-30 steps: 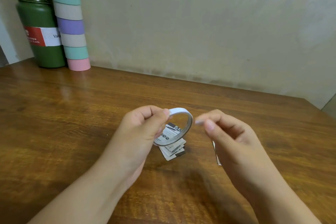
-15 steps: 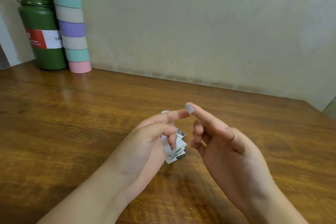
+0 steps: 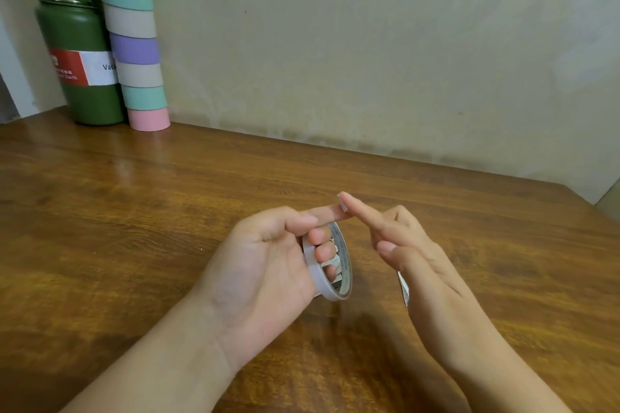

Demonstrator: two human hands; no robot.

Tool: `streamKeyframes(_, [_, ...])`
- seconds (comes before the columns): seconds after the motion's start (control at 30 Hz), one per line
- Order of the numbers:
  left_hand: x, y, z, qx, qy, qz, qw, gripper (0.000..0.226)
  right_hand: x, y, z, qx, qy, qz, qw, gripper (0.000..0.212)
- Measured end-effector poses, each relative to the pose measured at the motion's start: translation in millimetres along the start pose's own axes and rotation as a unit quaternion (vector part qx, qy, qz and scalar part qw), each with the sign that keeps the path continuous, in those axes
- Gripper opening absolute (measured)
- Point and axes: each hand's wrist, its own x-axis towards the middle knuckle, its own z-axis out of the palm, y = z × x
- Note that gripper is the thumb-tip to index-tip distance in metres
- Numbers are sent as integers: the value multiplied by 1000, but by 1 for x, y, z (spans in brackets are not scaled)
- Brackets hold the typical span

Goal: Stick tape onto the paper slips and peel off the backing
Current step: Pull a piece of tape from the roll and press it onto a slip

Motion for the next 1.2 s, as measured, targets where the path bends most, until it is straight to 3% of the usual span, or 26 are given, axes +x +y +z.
streamKeyframes(0.3, [1, 3, -2, 50, 34, -12, 998, 26, -3, 1, -7, -219, -19, -51, 974, 49])
streamKeyframes(0.47, [2, 3, -3, 87, 71, -9, 994, 23, -2, 0, -8, -283, -25, -62, 957, 50])
streamKeyframes(0.9, [4, 6, -7, 86, 85, -7, 993, 23, -2, 3, -8, -304, -20, -78, 949, 53])
streamKeyframes(1.07, [5, 6, -6, 122, 84, 6, 989, 7, -2, 2, -8, -293, -14, -89, 952, 51])
streamKeyframes(1.2, [5, 5, -5, 141, 97, 22, 985, 16, -2, 0, -8, -291, -20, -95, 952, 51])
